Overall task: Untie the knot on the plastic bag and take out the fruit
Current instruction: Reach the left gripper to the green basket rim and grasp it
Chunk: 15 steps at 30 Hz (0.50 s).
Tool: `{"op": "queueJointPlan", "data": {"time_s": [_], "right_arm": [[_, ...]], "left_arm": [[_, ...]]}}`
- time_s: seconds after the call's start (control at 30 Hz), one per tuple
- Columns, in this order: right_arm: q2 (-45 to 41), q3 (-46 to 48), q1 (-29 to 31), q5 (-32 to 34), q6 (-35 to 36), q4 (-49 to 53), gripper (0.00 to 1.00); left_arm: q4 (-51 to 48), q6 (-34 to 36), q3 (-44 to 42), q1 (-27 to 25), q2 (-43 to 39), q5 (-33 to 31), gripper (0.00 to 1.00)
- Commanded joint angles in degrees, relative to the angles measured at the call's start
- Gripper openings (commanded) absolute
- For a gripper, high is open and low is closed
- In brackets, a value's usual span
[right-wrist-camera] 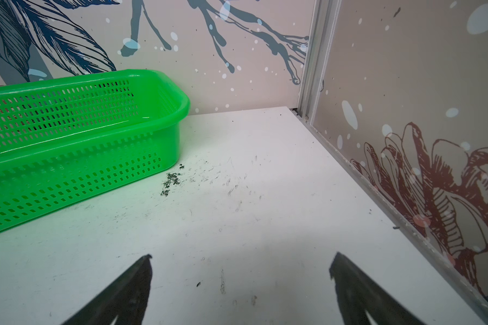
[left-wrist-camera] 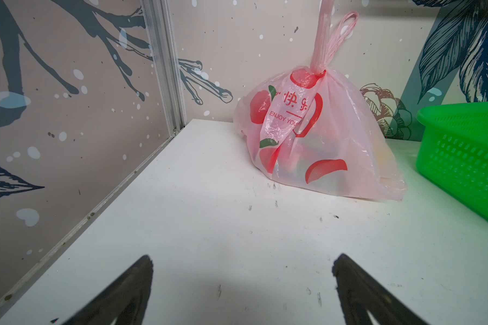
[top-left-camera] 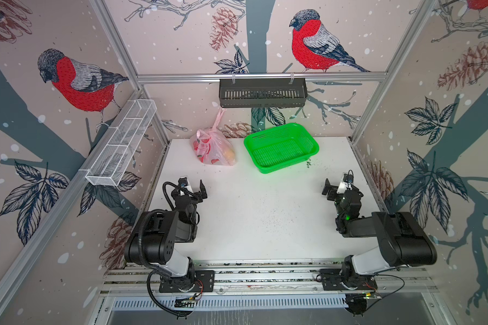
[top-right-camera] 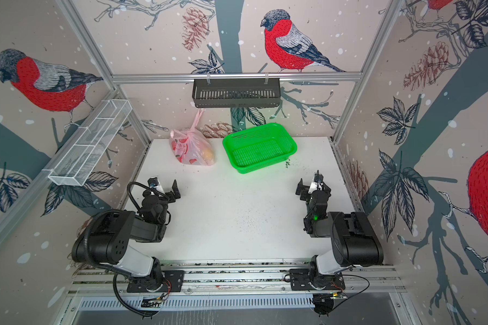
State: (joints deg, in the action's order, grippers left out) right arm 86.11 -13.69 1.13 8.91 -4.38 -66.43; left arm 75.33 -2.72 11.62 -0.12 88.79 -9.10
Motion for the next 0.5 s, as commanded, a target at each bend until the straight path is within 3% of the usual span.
{"op": "queueJointPlan", "data": {"time_s": [0.0,0.13,0.23,0.4,0.47], "right_arm": [[-0.2,0.1,0.0,-0.5,0.0,-1.7,1.00],[-0.4,0.2,0.0,-0.5,0.1,-1.8,0.99],[-1.5,-0.1,0.1,-0.5,0.3,-1.0,0.99],[-8.5,-7.0,-0.2,2.1,-2.2,19.3,0.99],[-11.1,-6.8,-0.7,1.4,-4.0,21.8,0.99]], "left_arm": [[2.0,0.8,0.2,0.0,0.0,0.0,0.99],[1.3,0.9,0.4,-0.1,-0.5,0.6,0.99],[-5.4,1.1,2.6,-0.1,-3.7,0.9,0.99],[-21.2,0.9,8.5,-0.1,-10.8,1.8,0.99],[-28.2,-4.2,11.5,-0.1,-13.5,-0.5,0.99]]}}
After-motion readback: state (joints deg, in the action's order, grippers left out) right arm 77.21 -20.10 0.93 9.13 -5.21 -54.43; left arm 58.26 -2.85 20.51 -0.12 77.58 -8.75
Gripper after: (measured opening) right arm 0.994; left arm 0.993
